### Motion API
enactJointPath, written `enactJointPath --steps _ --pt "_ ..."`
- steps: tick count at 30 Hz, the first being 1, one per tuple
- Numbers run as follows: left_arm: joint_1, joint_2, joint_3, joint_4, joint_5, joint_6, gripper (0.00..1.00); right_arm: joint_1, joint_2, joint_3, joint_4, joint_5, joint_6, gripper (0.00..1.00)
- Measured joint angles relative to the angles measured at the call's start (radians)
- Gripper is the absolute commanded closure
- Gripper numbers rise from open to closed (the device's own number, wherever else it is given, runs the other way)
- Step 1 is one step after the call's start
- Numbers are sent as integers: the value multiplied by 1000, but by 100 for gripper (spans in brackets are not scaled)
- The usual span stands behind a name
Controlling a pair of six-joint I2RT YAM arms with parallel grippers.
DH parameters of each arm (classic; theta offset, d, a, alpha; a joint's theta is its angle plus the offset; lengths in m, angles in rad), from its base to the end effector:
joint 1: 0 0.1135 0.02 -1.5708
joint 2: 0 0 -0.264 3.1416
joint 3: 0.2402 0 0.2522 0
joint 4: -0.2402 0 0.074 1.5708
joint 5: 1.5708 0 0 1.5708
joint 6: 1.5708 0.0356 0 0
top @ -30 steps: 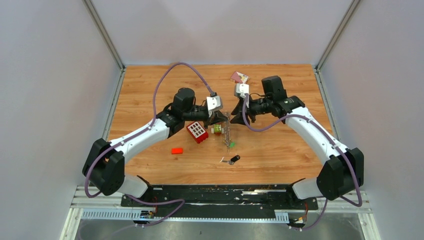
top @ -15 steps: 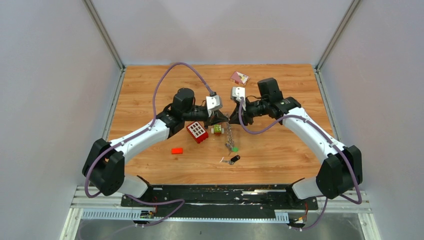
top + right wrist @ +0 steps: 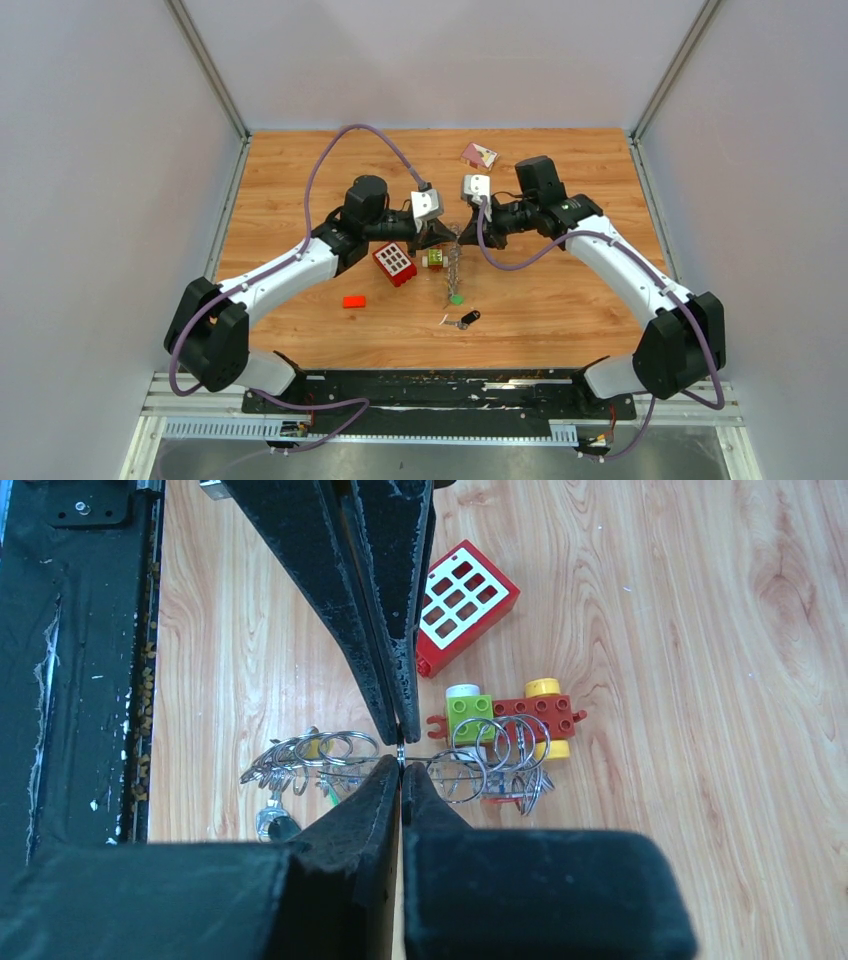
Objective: Put the keys on the keyring
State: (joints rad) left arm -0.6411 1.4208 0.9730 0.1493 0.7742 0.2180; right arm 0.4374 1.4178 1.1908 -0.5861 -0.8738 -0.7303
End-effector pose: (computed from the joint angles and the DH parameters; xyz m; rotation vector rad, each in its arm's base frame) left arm 0.2435 -0.2128 0.2933 1.2576 1.4280 -1.0088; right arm 0.2588 0.1512 0.3074 -1.5120 1.5667 0.8646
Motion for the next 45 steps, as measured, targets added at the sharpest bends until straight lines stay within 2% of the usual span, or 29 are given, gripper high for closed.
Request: enactJointPath --steps 1,4,5,6,8,11,14,17,22,26,35,45 --pt "0 0 0 1 0 1 96 0 -2 0 0 2 -2 100" --pt "5 0 0 3 2 13 69 2 -9 1 -6 12 -10 100" --pt "8 0 2 -2 5 19 57 3 -11 6 -18 24 -15 100" --pt "12 -1 6 -13 8 29 50 3 -11 15 -36 37 -21 100" --pt "23 -2 27 -53 11 57 40 3 -11 44 -79 62 -33 100" --pt "43 -8 85 -132 15 115 32 3 -11 104 -132 90 -46 100" --pt "55 -32 113 -184 18 175 31 3 -13 135 -147 108 -55 100" --pt "55 -53 115 -206 26 204 36 3 -15 137 -161 114 -58 100" --pt "54 -55 115 -219 39 208 55 3 -39 101 -123 91 -55 100" --pt "54 -56 114 -220 72 212 56 3 -75 44 -72 30 -55 100" --pt "40 -76 64 -204 94 211 64 3 -77 17 7 -142 -85 100" --pt "39 -177 -10 -158 103 204 69 3 -63 17 29 -243 -83 100"
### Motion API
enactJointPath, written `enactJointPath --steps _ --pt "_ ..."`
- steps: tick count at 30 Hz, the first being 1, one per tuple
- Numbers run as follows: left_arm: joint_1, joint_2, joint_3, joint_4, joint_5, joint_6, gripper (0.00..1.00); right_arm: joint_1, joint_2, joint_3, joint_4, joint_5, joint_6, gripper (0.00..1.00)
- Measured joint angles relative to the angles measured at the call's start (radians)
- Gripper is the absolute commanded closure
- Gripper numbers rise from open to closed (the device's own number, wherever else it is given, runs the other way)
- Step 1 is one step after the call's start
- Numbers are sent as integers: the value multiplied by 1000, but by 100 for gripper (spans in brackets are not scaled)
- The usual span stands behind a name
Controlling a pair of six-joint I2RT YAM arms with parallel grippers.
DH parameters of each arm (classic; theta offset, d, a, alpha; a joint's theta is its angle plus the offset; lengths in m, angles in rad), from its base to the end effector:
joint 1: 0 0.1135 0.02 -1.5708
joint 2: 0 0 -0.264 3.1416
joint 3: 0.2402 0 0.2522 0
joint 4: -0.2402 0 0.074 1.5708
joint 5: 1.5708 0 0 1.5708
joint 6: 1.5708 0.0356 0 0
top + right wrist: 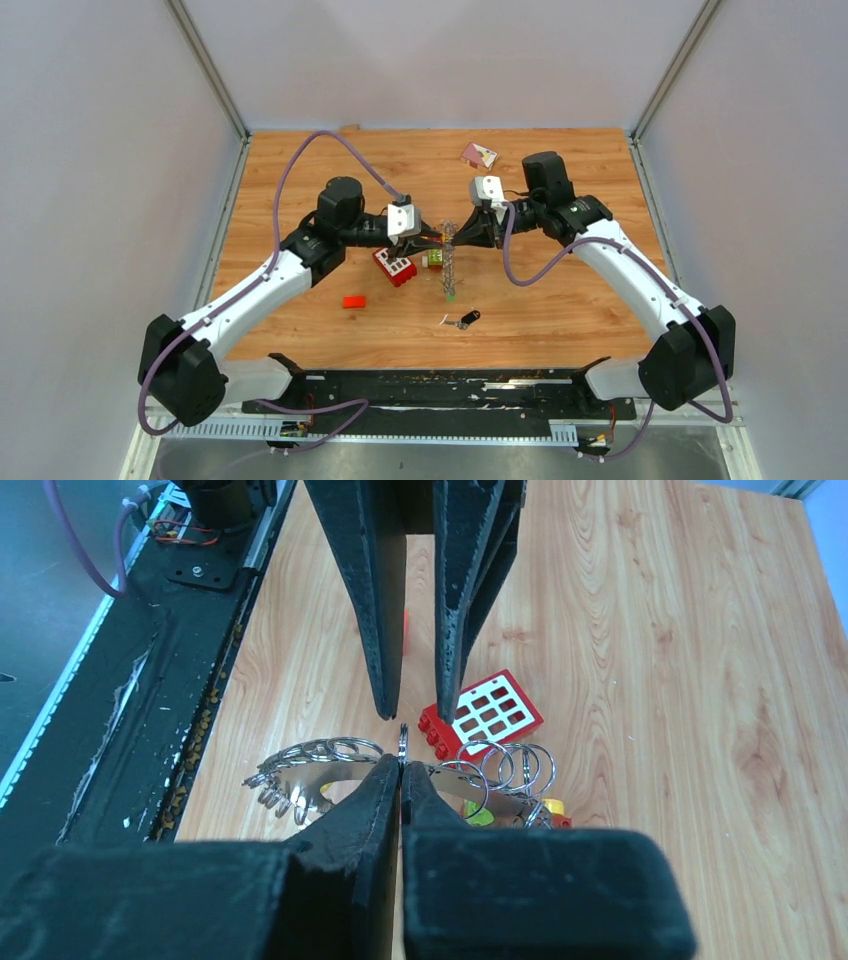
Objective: Put the keys on the keyring
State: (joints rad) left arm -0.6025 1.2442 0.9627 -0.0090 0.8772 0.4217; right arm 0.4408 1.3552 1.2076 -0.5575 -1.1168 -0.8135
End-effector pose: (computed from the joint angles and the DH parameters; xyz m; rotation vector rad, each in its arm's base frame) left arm 0.2152 -0.1812 0.3254 1.3905 1.2259 -0.9352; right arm 0.2422 0.1496 0.3366 -1.5700 1.2251 1.0108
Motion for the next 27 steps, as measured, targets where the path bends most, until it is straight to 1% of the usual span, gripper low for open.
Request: enactJointPath --steps 6,14,27 --pt "-4 -48 -54 50 12 -29 68 1 20 -12 7 -39 4 100" --pt "-13 -55 -78 66 19 -29 68 13 34 -16 10 -58 8 100" --pt "-37 -36 -69 64 -32 -26 72 41 34 -16 10 -8 8 100"
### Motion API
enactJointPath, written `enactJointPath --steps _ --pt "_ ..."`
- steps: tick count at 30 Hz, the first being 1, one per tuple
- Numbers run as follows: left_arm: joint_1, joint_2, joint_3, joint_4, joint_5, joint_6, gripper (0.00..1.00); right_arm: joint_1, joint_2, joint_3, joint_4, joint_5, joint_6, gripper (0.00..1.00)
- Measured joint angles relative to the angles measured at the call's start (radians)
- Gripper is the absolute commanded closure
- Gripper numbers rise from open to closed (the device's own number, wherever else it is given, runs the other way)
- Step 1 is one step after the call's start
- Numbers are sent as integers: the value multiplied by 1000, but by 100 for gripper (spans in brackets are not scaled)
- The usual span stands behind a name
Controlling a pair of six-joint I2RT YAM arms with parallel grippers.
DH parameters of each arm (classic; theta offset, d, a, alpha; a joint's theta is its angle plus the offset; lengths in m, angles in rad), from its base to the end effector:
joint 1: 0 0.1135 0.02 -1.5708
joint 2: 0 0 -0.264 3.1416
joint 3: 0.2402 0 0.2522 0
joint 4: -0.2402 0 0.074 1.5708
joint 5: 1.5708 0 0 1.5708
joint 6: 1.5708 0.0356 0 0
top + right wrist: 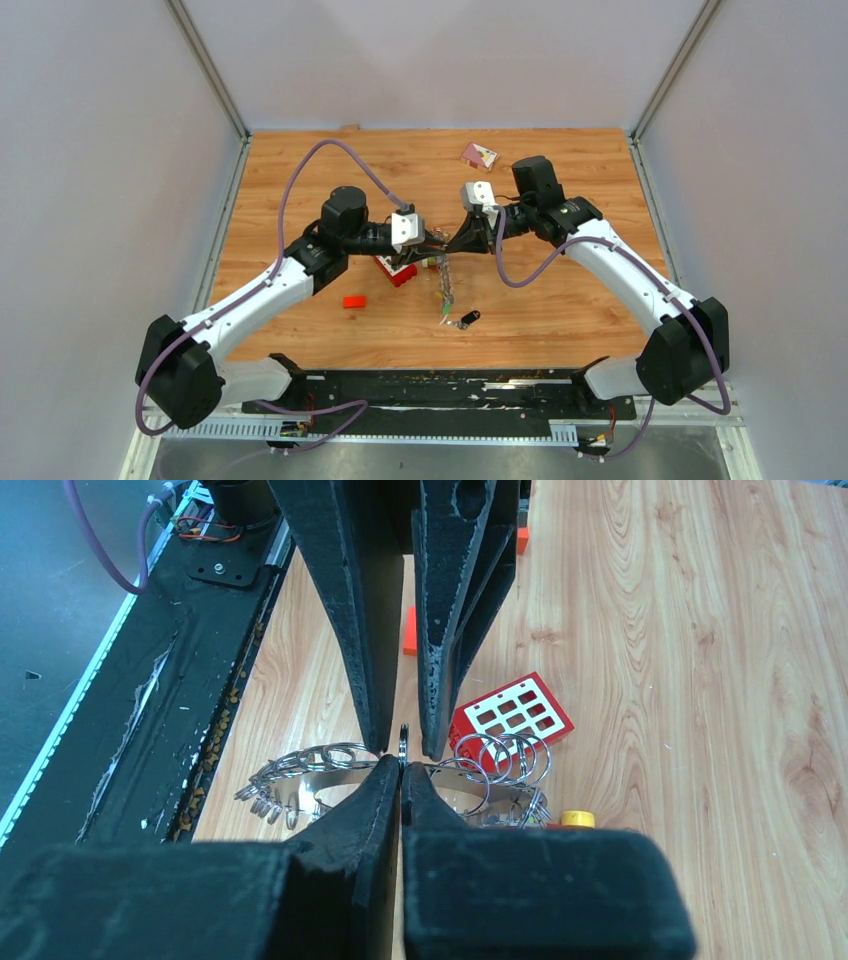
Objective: Put the keys on the keyring
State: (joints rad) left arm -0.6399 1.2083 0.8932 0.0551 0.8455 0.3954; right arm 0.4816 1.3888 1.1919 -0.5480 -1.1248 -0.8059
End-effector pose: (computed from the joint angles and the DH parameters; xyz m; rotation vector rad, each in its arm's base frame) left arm 0.2024 -0.1839 0.3164 1.3835 1.2138 -0.9398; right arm 0.2420 0.1627 0.3235 -1.5992 1.2350 1.0737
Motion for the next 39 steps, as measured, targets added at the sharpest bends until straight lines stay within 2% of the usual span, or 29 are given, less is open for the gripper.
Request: enactJointPath --steps 7,12,15,19,23,25,28,34,39 --pt "-2 34 14 -11 -18 1 83 0 0 0 0 19 0 100" --pt "-2 51 21 -16 -22 0 99 0 0 -1 -1 38 -1 100" --pt "-1 56 30 -23 -27 0 100 0 0 -1 0 42 -8 100" --pt "-1 56 31 -29 -32 3 100 0 0 -1 -3 49 -22 88" --pt "-2 55 29 -31 -44 36 100 3 0 -1 -16 58 -47 72" --pt "-2 49 22 -35 -49 69 100 6 0 -1 -29 70 -64 62" --pt "-2 29 -2 -38 -51 135 100 8 -4 -2 -50 90 -89 55" --pt "10 0 -31 -106 -43 344 100 8 -46 -28 -92 143 -129 53" --pt "25 -22 -31 -241 -43 547 100 8 -94 -61 -102 180 -139 54"
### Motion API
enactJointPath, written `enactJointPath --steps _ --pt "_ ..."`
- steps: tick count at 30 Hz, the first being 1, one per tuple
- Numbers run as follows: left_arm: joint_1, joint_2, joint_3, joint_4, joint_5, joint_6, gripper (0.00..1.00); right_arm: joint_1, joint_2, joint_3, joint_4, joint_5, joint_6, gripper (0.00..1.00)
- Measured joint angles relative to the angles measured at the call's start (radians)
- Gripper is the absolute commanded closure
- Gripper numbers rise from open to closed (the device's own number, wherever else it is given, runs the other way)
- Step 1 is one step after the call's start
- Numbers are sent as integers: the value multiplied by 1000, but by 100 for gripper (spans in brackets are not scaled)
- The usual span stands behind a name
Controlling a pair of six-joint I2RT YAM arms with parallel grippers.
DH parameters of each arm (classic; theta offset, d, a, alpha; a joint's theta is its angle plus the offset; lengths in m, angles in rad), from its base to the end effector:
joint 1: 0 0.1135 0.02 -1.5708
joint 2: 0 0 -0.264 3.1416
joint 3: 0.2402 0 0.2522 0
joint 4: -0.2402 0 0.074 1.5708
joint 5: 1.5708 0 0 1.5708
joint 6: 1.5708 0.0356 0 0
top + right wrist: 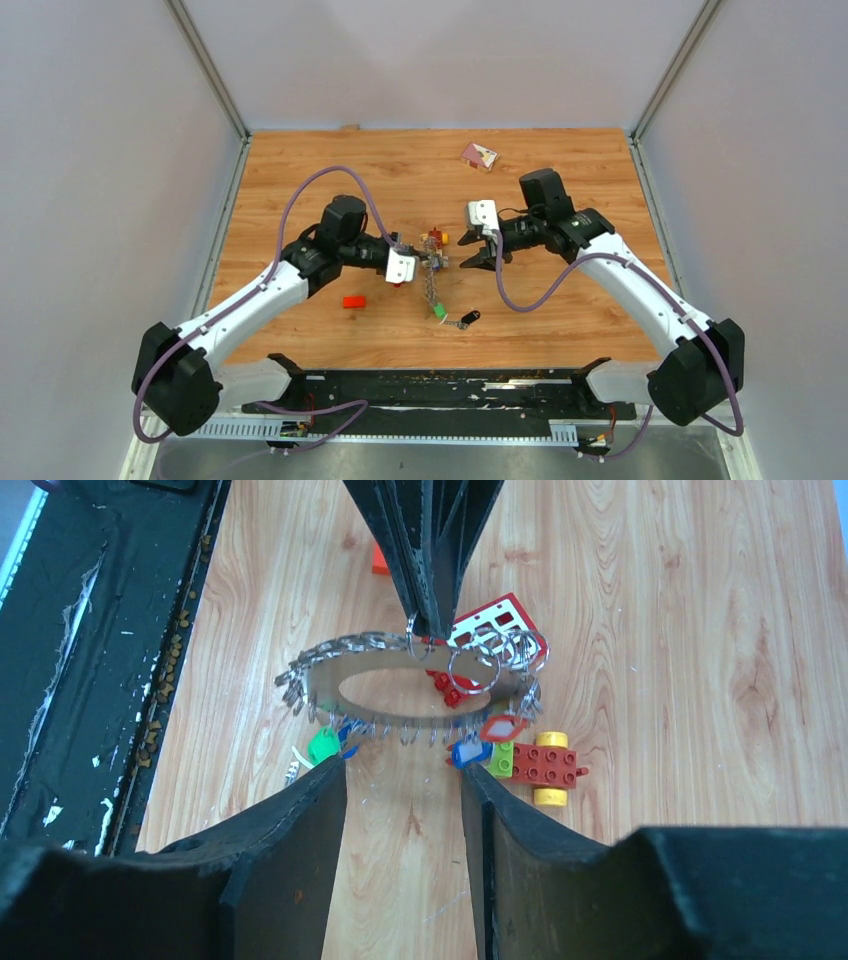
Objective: Put the keys on the keyring
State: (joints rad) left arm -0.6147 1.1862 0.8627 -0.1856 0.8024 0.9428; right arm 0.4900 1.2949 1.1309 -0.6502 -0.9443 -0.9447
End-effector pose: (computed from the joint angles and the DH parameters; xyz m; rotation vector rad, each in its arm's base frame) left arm 0.1964 -0.1700 0.2891 1.6781 1.0242 -0.6155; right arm 0.2200 0.1500 0.3177 -1.6843 1.2889 0.8479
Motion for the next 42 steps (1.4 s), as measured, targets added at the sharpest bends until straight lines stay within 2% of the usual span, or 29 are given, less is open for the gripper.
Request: enactJointPath --steps 5,10,15,19,31,35,42 --pt "4 -28 0 -68 9 82 100 0 -7 -6 0 10 3 56" --pt "10 -58 -10 -27 42 20 100 0 -7 -21 11 2 24 59" --pt "25 -86 -94 142 113 -173 100 12 -8 -25 30 -4 54 61" --pt "37 -87 -179 340 163 -372 100 32 -20 -25 48 -8 75 62" --pt "41 -59 -282 937 179 -924 100 90 -62 -26 102 -4 132 65" --pt "41 -32 -293 1062 180 -1035 100 90 -63 -26 117 5 151 67" --pt "41 -4 -301 1148 180 -1131 100 90 -82 -26 133 31 177 68"
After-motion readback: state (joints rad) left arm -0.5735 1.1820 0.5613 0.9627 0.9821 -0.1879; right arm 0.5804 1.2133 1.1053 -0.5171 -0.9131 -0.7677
